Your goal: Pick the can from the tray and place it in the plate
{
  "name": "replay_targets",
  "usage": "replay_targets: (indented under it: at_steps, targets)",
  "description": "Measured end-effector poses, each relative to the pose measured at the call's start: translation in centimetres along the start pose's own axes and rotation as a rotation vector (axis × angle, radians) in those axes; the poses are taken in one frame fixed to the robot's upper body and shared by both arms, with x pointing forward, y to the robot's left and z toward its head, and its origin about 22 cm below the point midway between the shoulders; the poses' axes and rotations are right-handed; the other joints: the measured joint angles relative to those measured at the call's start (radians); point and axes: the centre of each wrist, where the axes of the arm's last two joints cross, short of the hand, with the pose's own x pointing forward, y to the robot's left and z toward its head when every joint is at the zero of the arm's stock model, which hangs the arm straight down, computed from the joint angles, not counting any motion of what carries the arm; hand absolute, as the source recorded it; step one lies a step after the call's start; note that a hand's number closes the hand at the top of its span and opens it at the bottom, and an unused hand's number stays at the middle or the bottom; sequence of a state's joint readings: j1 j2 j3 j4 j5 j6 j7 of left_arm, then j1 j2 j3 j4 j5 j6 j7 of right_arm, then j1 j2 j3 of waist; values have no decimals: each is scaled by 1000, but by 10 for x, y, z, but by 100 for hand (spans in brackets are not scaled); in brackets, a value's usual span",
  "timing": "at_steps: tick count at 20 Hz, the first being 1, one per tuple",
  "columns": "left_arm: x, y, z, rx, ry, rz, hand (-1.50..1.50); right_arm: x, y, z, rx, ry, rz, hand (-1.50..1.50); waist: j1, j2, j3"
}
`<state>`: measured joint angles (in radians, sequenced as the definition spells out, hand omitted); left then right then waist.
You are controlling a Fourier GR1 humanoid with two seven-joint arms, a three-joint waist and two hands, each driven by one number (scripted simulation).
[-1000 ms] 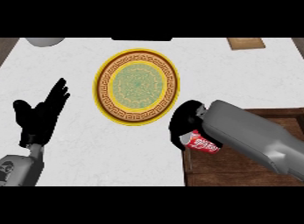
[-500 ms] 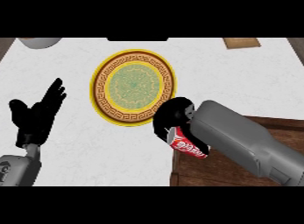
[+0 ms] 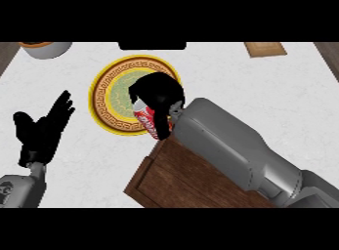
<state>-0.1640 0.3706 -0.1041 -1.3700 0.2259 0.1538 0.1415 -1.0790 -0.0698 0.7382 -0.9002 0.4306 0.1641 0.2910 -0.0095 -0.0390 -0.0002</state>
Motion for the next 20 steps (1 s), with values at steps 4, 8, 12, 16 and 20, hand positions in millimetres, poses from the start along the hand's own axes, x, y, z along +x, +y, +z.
replay_targets:
  at_steps: [4, 8, 12, 16, 20]
  targets:
    - [0, -2, -1, -8, 2, -4, 0, 26, -26, -5, -304, 169, -17, 150, 12, -2, -3]
    - [2, -9, -3, -32, -12, -6, 0, 41, -42, -8, -559, 359, -73, 150, 39, 10, -5]
    - [5, -19, -5, -62, -34, -17, 0, 49, -50, -11, -739, 523, -129, 150, 73, 27, -5]
    - [10, -24, -9, -76, -48, -17, 0, 45, -49, -16, -841, 602, -125, 150, 93, 40, -5]
    - [12, -25, -13, -86, -53, -15, 0, 33, -38, -20, -875, 660, -90, 150, 95, 46, -4]
